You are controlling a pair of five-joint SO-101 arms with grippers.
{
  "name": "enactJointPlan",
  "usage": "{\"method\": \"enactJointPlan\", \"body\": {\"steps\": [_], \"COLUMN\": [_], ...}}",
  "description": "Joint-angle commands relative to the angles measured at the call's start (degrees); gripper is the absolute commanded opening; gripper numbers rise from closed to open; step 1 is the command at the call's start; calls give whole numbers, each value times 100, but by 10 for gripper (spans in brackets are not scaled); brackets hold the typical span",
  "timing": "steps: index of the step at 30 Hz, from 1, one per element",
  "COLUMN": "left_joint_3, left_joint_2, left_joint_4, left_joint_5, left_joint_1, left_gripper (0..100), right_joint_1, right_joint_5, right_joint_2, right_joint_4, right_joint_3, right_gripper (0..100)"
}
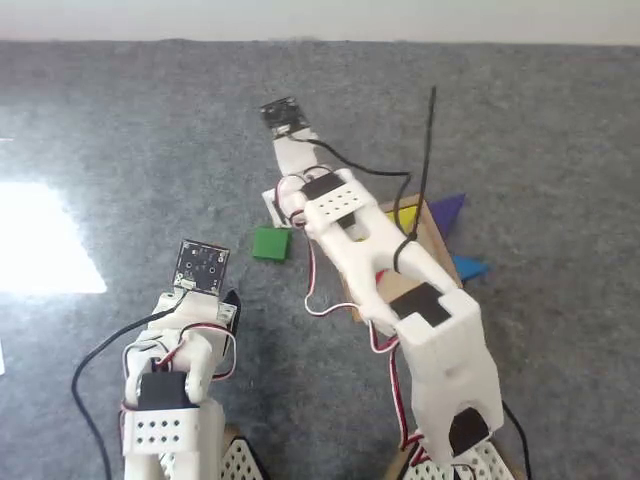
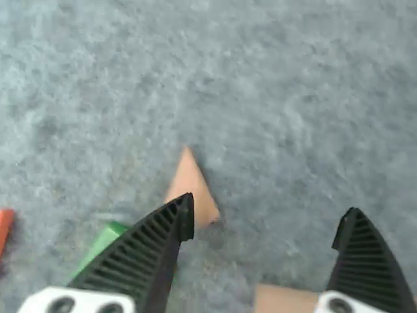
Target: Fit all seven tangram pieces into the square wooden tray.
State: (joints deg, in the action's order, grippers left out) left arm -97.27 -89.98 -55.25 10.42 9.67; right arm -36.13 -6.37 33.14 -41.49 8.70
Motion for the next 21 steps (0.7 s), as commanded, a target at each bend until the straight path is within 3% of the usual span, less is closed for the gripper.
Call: {"method": "enactJointPlan", "body": {"steps": [1, 15, 21], "left_joint_3": [48, 48, 48], "left_joint_2": [-97, -97, -97], "left_joint_4": [0, 0, 0], "left_joint_5": [70, 70, 70], "left_joint_1": [35, 35, 35], "left_gripper": [152, 152, 152], "right_joint_1": [-75, -629, -505], "right_joint_5": [-105, -466, -466], "right_joint_2": [154, 699, 699], "right_joint_4": [224, -295, -251], "right_joint_3": [668, 905, 905], "right_gripper": [342, 331, 123]}}
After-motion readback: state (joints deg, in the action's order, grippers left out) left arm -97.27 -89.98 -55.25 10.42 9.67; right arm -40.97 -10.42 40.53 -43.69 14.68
